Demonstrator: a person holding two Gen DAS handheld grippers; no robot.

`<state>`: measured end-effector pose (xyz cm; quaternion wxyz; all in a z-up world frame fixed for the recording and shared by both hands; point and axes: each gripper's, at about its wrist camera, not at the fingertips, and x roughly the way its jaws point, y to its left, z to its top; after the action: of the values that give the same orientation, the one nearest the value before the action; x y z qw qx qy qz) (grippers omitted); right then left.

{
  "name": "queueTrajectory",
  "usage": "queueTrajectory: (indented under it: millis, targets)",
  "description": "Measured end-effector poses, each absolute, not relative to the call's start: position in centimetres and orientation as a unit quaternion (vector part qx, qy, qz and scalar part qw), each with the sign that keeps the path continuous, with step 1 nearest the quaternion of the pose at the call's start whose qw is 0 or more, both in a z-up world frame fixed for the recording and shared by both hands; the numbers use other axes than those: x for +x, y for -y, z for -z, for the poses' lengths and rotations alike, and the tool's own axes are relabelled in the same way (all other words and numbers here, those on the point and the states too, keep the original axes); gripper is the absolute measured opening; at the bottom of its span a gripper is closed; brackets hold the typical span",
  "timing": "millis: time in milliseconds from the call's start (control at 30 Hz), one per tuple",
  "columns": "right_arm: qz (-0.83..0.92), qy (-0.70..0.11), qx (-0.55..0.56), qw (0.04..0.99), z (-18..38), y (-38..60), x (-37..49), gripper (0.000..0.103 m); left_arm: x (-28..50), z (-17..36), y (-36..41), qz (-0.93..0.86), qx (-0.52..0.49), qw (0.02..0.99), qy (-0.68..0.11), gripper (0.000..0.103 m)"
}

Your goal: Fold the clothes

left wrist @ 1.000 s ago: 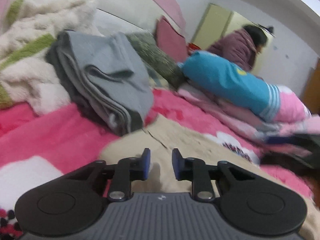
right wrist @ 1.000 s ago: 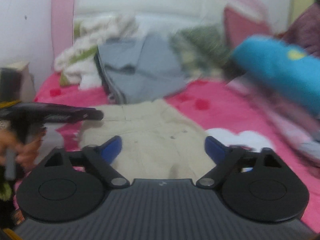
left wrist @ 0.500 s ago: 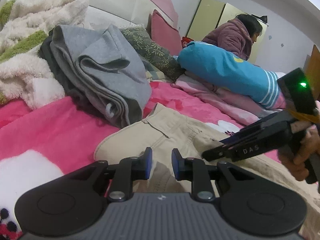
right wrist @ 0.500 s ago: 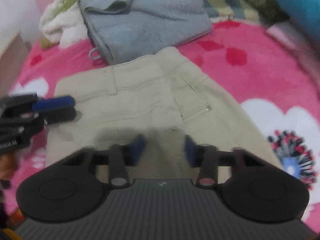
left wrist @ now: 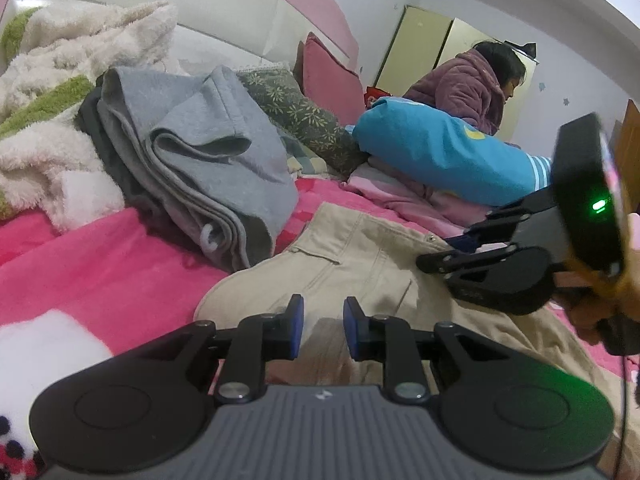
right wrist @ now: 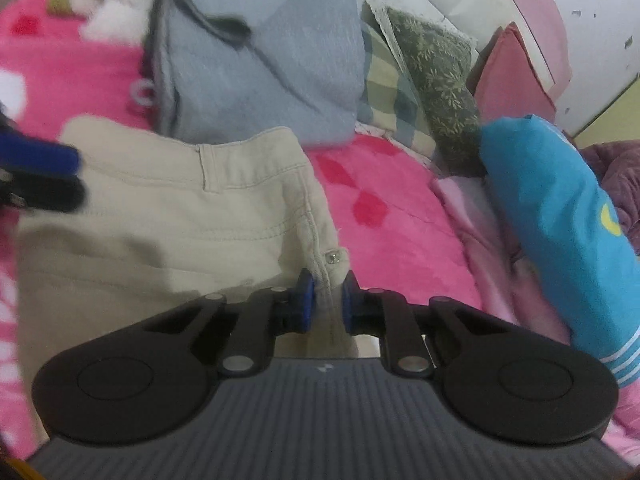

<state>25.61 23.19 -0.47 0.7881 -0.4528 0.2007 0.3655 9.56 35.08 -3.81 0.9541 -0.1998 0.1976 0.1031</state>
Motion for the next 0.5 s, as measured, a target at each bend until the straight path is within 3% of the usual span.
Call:
queueTrajectory:
  millis: [500]
  targets:
    - [-0.392,-0.176,-0.435,0.791,2.1,-22.9,26.6,0.013,9.8,3.8,-35.6,-0.092,-0.230,0.948,-0.202,0.023]
